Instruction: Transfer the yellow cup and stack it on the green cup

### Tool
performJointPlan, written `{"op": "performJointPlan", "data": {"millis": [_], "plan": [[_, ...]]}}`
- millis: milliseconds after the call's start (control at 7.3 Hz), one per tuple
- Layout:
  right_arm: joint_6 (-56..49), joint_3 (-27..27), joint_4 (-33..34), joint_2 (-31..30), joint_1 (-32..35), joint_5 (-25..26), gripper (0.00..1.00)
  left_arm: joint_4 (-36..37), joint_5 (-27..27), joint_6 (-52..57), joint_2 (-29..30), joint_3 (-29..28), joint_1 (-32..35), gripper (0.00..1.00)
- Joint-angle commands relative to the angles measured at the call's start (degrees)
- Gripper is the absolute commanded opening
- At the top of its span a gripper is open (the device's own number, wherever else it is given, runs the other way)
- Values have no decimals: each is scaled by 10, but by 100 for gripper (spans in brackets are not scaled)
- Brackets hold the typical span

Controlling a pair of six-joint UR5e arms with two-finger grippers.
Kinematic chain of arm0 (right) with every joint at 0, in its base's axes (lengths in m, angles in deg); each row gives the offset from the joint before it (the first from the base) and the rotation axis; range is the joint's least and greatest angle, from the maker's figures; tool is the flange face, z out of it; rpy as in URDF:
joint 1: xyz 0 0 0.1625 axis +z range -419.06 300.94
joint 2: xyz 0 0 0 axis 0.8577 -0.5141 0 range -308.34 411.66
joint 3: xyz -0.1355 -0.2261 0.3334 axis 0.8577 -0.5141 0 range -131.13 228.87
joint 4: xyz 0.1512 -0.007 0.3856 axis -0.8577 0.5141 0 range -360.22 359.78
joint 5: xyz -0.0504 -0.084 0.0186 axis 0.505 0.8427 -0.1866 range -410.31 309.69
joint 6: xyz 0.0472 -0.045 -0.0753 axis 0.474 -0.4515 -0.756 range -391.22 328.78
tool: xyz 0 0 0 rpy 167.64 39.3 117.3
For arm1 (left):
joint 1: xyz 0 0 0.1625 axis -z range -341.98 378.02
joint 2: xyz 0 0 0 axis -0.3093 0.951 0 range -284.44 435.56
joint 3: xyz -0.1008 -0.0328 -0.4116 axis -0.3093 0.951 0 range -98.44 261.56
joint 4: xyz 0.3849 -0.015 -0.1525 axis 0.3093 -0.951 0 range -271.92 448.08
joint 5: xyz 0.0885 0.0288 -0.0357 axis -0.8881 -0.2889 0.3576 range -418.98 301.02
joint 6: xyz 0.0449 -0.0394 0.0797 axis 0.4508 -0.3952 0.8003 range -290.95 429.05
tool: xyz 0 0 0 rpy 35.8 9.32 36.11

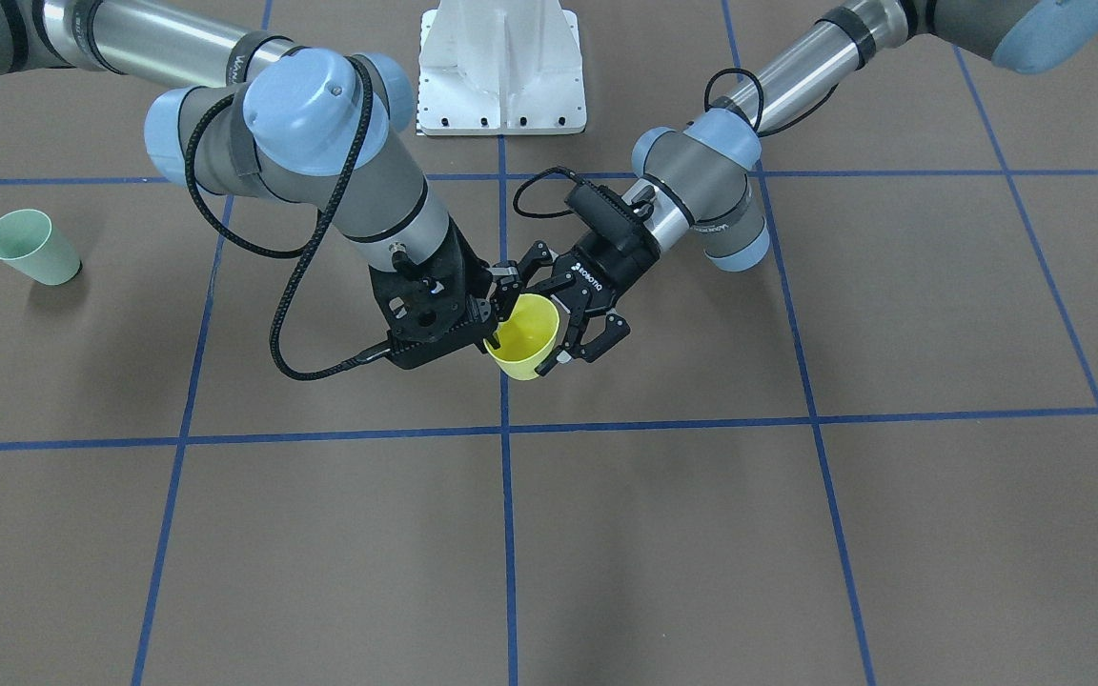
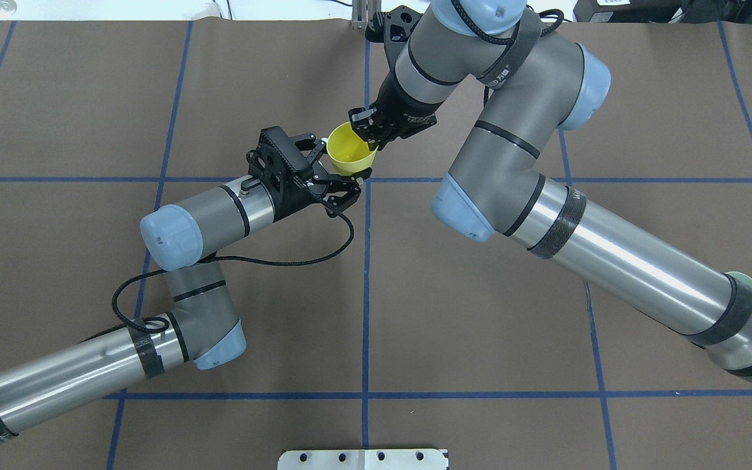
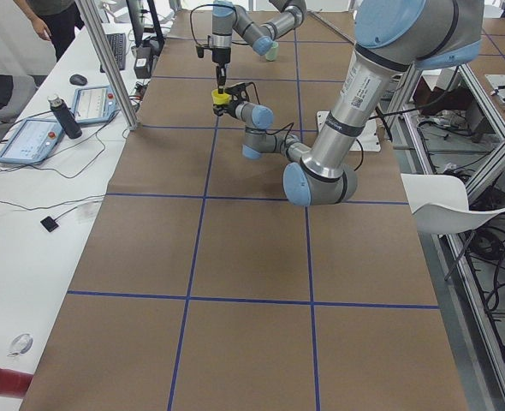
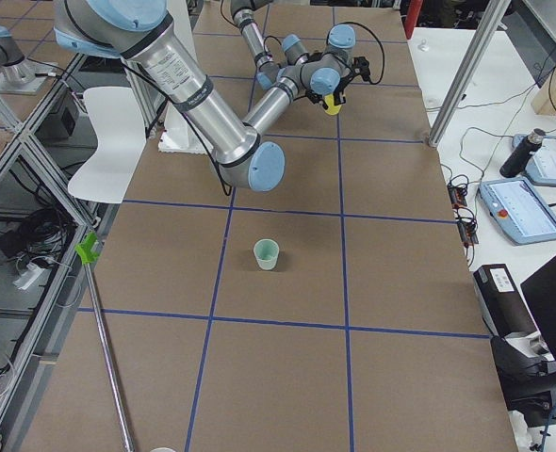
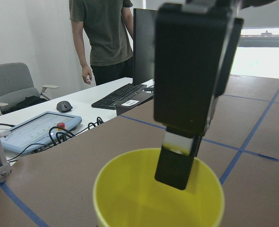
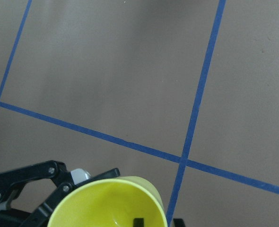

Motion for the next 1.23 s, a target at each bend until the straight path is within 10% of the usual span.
{"op": "performJointPlan", "data": {"millis": [0, 137, 1096], "plan": [[0, 0, 0, -1, 0, 0, 0, 0, 0, -1, 0, 0, 0, 59], [1, 0, 0, -1, 0, 0, 0, 0, 0, -1, 2, 0, 0, 95], [5, 62, 1, -60, 24, -9, 0, -7, 0, -4, -41, 40, -1, 100]]}}
